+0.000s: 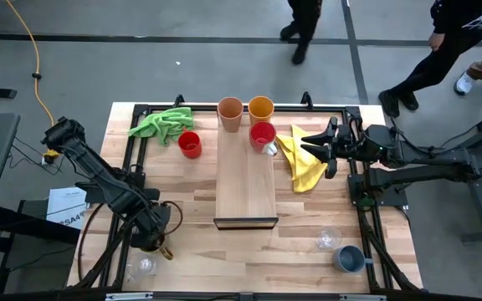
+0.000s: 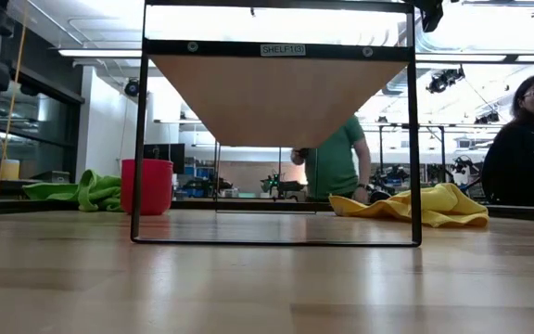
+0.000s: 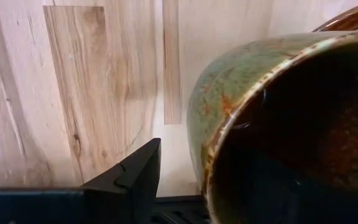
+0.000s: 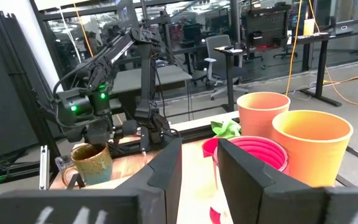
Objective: Stack small to large cups/mugs on shelf
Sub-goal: Put the green cup on the shelf
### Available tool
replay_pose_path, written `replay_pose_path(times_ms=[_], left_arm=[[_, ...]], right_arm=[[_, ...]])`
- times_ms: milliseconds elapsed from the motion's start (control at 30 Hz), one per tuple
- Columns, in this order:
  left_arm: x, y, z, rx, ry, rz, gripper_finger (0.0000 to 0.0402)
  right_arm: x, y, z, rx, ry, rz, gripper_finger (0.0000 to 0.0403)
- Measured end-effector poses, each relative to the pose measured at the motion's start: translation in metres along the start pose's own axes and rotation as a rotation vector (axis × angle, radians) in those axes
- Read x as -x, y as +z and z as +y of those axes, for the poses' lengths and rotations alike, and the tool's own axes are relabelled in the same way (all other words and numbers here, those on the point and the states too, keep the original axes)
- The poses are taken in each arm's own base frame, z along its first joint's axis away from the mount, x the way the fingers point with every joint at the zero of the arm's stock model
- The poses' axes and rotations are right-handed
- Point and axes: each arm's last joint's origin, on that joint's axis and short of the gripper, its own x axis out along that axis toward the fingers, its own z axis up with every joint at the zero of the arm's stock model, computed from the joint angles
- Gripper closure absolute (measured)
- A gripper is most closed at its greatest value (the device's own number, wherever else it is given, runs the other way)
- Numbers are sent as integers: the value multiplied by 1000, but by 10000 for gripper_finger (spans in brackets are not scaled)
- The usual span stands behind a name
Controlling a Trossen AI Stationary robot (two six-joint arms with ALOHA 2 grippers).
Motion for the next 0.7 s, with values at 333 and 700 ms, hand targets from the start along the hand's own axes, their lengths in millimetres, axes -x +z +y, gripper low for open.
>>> replay_pose_path(times_ms=[333,700], left_arm=[[-6,-2,2,21,13,3,253],[-6,2,1,19,19,-50,379]], right_arm=[[0,0,0,0,0,0,308],[0,0,0,0,0,0,308]])
